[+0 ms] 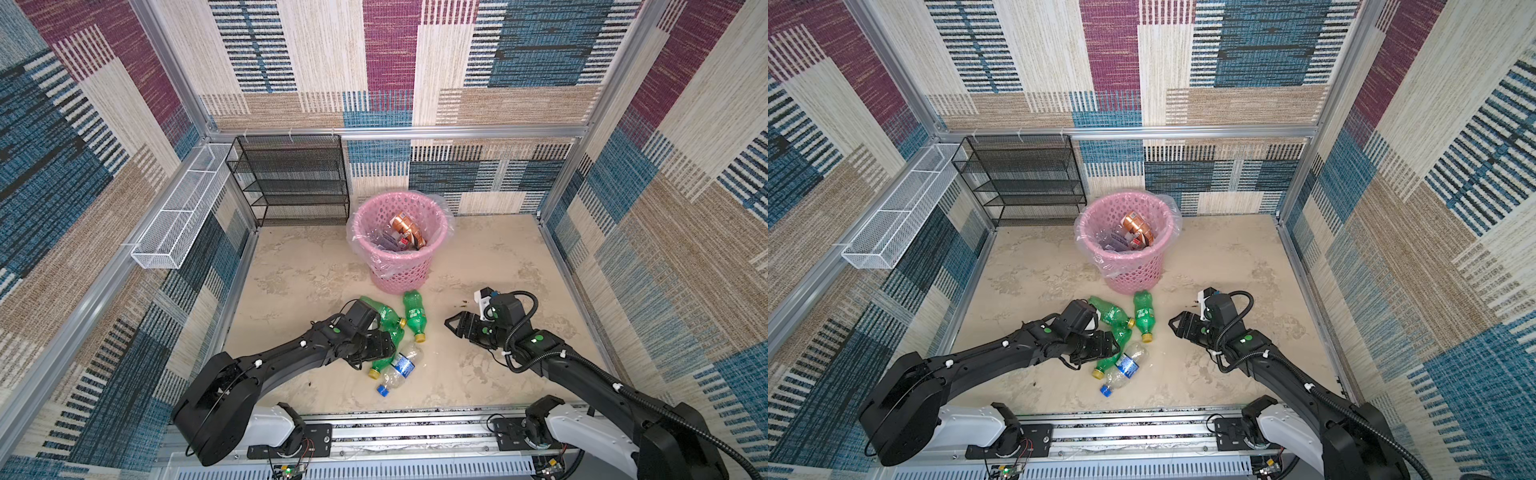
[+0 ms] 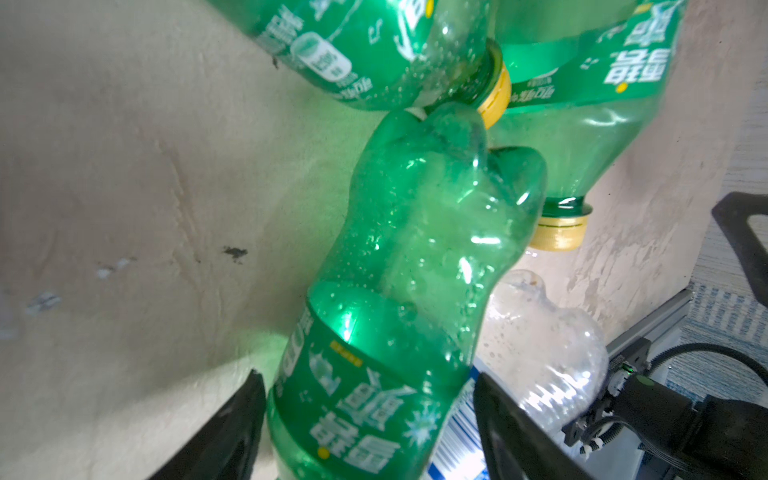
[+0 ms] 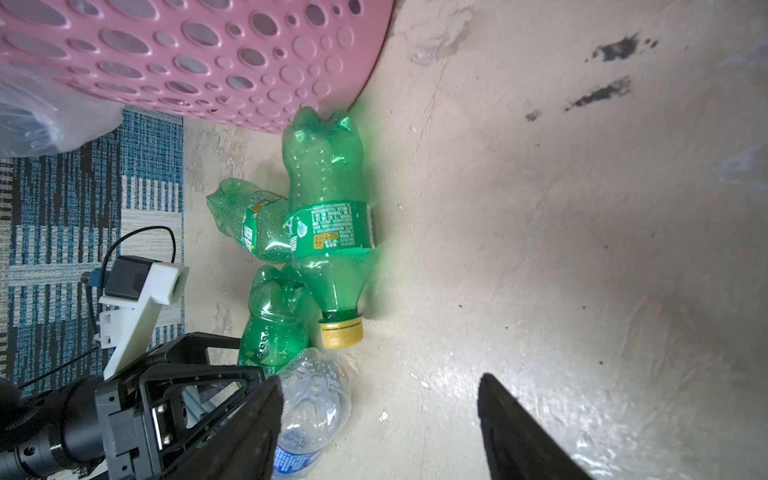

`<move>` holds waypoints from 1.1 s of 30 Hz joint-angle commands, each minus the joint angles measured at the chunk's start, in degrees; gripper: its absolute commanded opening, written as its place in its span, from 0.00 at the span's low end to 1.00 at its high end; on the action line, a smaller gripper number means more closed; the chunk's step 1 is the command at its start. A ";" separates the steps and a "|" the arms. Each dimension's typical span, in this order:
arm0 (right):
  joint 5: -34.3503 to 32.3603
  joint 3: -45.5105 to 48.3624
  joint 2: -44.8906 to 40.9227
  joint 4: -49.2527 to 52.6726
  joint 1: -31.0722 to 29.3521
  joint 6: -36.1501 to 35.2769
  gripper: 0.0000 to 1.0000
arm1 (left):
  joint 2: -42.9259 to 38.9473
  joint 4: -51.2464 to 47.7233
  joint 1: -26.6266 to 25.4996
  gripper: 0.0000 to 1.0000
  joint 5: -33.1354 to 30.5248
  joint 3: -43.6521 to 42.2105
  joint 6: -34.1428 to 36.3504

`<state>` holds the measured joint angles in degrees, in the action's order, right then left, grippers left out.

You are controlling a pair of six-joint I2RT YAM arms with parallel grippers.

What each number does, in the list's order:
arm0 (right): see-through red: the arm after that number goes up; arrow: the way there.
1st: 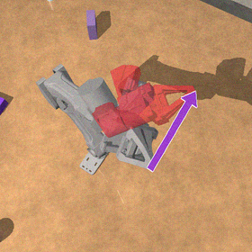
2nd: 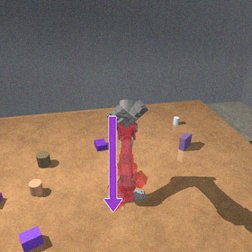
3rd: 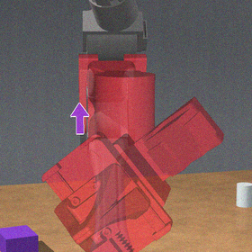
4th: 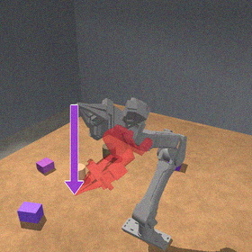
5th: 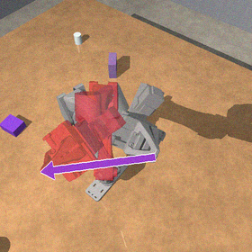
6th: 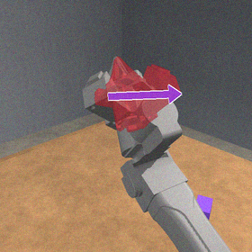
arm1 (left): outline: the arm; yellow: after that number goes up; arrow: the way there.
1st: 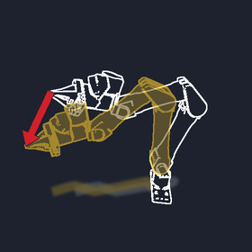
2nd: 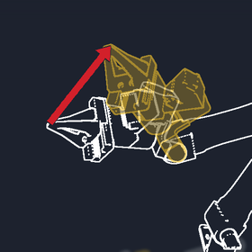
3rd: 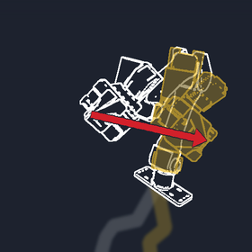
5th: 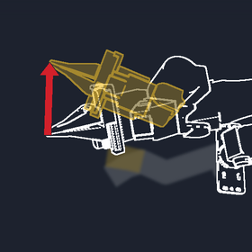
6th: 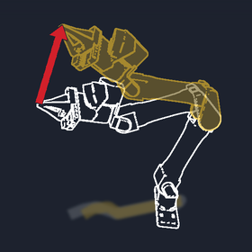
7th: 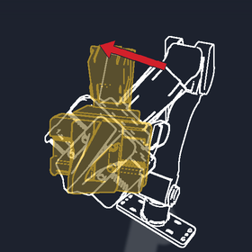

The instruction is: Throw the plastic bottles in the bin

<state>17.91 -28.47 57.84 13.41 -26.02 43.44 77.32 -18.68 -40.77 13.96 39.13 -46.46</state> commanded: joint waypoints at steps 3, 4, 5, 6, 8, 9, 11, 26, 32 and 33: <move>-0.09 -0.04 0.17 -1.01 -0.03 -0.01 0.75 | 0.82 1.96 -0.10 0.77 1.25 0.50 0.31; -0.16 -0.04 0.16 -0.96 -0.07 0.00 0.75 | 1.00 1.80 -0.10 0.77 1.24 0.42 0.38; -0.16 0.02 0.18 -0.95 -0.08 0.00 0.75 | 1.19 1.78 -0.09 0.77 1.25 0.42 0.36; -0.16 0.03 0.16 -1.00 -0.02 0.03 0.75 | 1.25 1.73 -0.09 0.77 1.25 0.42 0.40; -0.14 0.02 0.18 -1.03 -0.08 0.03 0.75 | 1.34 1.64 -0.09 0.76 1.25 0.50 0.36; -0.16 0.01 0.17 -1.05 -0.06 -0.01 0.74 | 1.26 1.61 -0.04 0.75 1.21 0.53 0.38; -0.17 0.01 0.31 -1.16 -0.06 -0.01 0.74 | 1.14 1.25 -0.02 0.72 1.17 0.60 0.64; 0.39 -0.85 2.11 -2.22 0.00 -0.50 0.74 | -3.32 -3.08 0.00 0.62 -0.05 -0.63 1.54; 0.72 -1.24 3.36 -2.81 -0.07 -0.64 0.73 | -5.16 -4.40 -0.01 0.67 -1.21 -1.99 1.72; 0.85 -1.28 3.57 -2.91 -0.06 -0.63 0.73 | -4.81 -4.42 -0.01 0.70 -1.25 -2.10 1.81</move>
<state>18.00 -29.23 61.08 12.71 -26.00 43.35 72.42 -22.11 -40.77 13.65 37.54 -46.09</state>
